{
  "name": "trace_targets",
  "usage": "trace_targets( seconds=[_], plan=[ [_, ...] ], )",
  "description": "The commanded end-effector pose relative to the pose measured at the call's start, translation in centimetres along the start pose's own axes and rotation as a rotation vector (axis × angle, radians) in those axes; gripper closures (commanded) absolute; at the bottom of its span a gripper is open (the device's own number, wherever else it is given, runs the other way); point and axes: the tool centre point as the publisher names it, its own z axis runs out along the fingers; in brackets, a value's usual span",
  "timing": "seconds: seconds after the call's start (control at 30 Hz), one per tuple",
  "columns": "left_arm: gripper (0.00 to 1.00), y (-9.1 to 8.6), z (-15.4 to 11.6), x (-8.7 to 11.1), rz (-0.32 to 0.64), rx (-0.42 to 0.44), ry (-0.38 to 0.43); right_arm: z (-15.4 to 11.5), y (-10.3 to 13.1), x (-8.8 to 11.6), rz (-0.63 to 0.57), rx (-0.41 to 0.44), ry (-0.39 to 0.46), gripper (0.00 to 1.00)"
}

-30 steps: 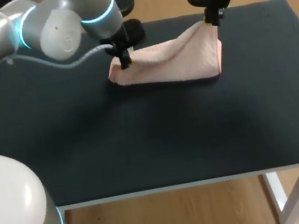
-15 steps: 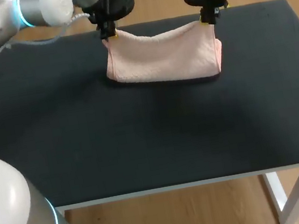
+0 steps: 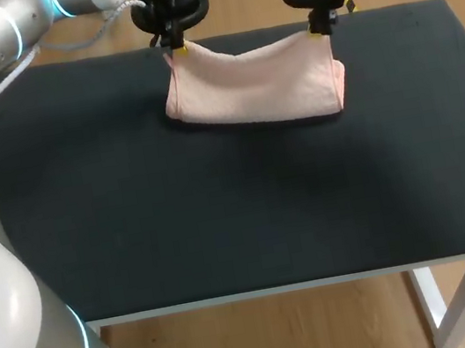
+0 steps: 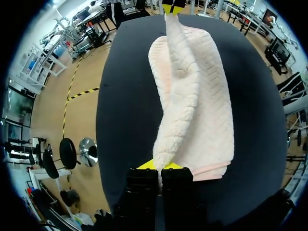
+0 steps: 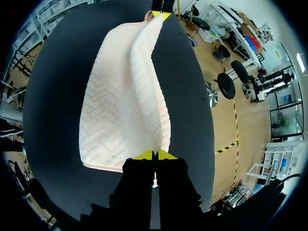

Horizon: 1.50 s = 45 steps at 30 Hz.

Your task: Fold the towel

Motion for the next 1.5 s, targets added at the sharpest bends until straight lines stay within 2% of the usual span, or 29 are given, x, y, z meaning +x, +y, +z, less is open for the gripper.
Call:
trace_targets(
  seconds=[0.03,0.3,0.33,0.37,0.4,0.43,0.73,0.93,1.13,1.33,1.5],
  plan=[
    [1.00,0.0,0.4,0.3,-0.004,-0.001,0.023,1.2,0.4,-1.0,-0.004,0.007,0.020,1.00],
    [1.00,0.3,0.8,1.5,-0.042,-0.006,0.032,1.8,0.5,-1.2,-0.002,0.018,0.027,1.00],
    [1.00,0.4,0.8,1.6,-0.051,-0.009,0.028,1.8,0.5,-1.2,-0.002,0.016,0.027,0.81],
    [0.76,0.4,0.7,1.7,-0.058,-0.013,0.025,1.8,0.5,-1.2,0.005,0.012,0.024,0.05],
    [0.25,0.5,0.7,1.7,-0.063,-0.012,0.026,1.7,0.4,-1.3,0.017,0.010,0.023,0.00],
    [0.00,0.5,0.7,1.7,-0.064,-0.010,0.028,1.7,0.4,-1.3,0.023,0.009,0.020,0.00],
    [0.00,0.2,0.2,2.2,-0.054,0.001,0.012,0.9,0.0,-1.2,0.033,-0.010,-0.012,0.00],
    [0.00,0.1,-0.6,3.1,-0.048,0.052,0.015,0.0,0.0,-0.8,0.025,-0.015,-0.045,0.00],
    [0.00,0.4,-1.1,4.3,-0.045,0.140,0.024,-0.5,-0.2,-0.4,0.021,-0.015,-0.052,0.00],
    [0.00,0.9,-1.7,5.6,-0.020,0.312,0.042,-0.5,-0.3,0.1,0.020,-0.017,-0.052,0.00],
    [0.00,1.8,-1.6,5.9,-0.018,0.411,0.041,-0.5,-0.2,0.7,0.016,-0.020,-0.048,0.00]
  ],
)
